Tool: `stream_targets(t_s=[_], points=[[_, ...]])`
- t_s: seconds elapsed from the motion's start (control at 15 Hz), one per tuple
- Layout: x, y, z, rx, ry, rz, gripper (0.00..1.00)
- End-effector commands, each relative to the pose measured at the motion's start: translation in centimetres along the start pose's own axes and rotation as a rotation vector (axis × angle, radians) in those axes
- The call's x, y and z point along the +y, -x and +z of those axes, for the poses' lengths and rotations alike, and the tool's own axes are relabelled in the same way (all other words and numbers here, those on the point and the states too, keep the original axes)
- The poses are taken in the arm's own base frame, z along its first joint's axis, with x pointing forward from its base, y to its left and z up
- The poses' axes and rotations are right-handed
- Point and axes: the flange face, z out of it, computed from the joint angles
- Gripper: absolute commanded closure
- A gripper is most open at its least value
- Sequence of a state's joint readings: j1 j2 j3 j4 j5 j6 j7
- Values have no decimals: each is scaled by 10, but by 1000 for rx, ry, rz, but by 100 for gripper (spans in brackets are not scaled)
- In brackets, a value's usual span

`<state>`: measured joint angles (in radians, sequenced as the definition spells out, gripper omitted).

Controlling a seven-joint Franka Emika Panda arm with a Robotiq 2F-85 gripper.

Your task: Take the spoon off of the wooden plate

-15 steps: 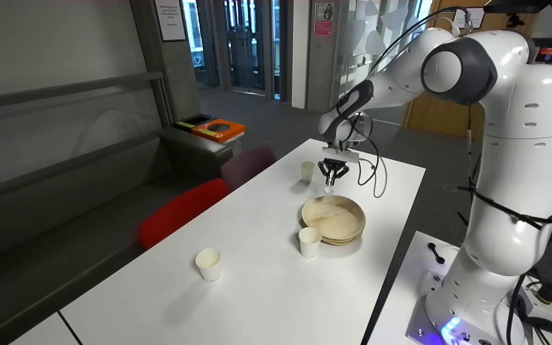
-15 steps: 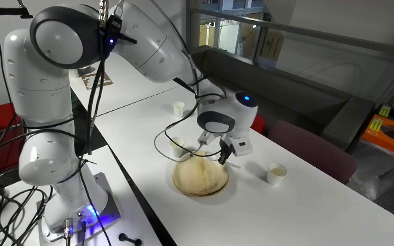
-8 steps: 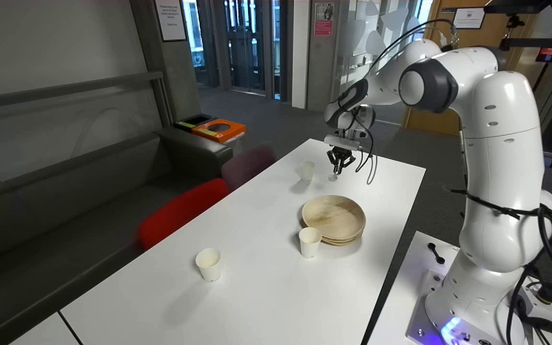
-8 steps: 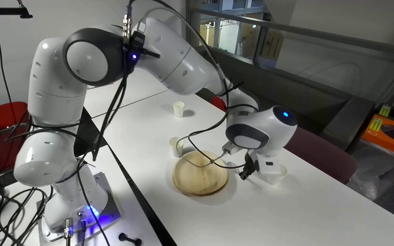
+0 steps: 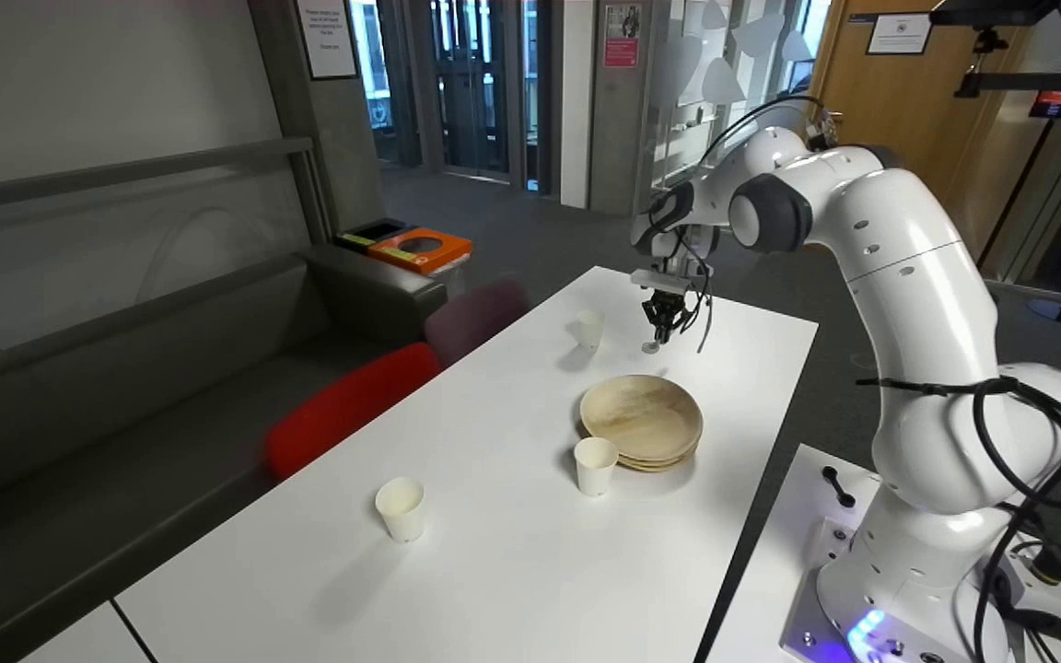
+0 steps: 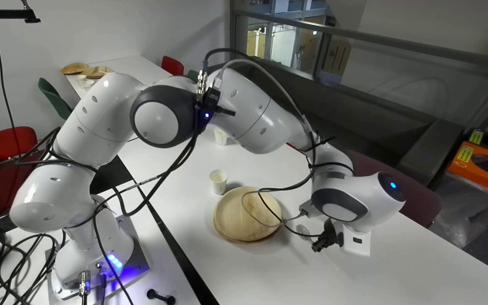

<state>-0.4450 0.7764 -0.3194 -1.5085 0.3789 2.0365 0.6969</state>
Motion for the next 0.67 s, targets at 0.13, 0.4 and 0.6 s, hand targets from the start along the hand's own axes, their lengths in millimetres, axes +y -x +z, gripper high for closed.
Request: stream_targets(t_s=[0.13, 0.4, 0.6], points=[[-39, 7, 15, -15, 65, -63, 98], [-65, 29, 31, 46, 107, -132, 93], [-77, 43, 47, 94, 147, -176, 94]])
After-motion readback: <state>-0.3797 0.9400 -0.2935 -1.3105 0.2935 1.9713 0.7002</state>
